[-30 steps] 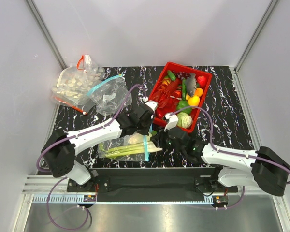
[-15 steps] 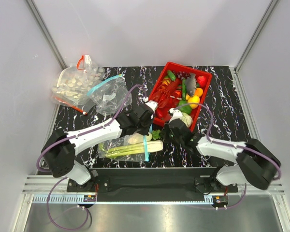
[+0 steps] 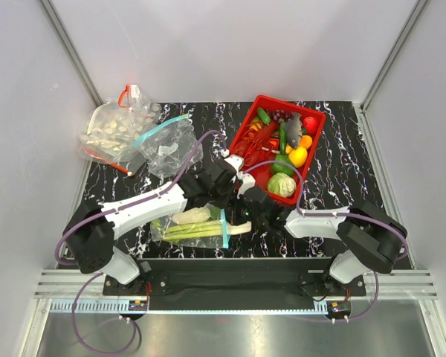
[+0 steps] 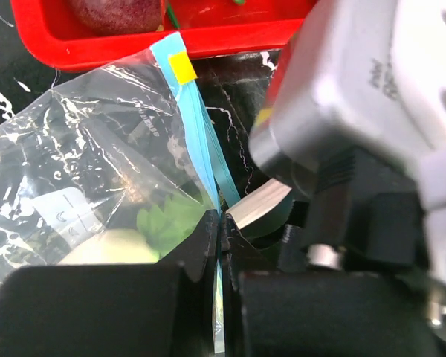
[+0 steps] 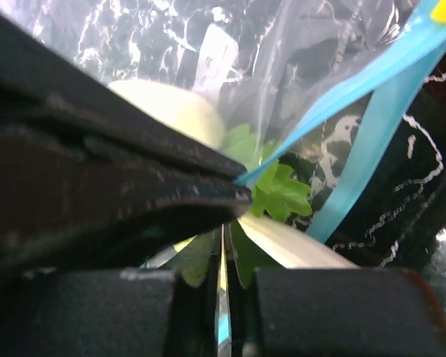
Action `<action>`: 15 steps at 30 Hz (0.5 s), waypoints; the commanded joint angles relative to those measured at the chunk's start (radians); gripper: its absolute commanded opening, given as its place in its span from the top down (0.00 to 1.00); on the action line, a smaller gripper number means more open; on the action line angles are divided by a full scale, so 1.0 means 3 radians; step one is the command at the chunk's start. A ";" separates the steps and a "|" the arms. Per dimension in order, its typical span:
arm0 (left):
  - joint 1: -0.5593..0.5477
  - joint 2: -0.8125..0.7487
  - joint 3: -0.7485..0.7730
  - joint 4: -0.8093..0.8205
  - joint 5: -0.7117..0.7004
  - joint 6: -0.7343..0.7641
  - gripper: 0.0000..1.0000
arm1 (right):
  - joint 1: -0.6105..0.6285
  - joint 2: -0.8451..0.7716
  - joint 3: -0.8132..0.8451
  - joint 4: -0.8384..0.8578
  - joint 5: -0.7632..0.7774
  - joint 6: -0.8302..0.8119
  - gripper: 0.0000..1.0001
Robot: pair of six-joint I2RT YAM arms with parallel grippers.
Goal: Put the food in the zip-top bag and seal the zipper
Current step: Place the fake vegetable in the zipper food storage bag.
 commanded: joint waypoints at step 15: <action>0.0001 -0.0016 0.0136 0.0104 0.0046 0.0083 1.00 | -0.0117 -0.1621 -0.0444 -0.1494 0.0925 0.0645 0.24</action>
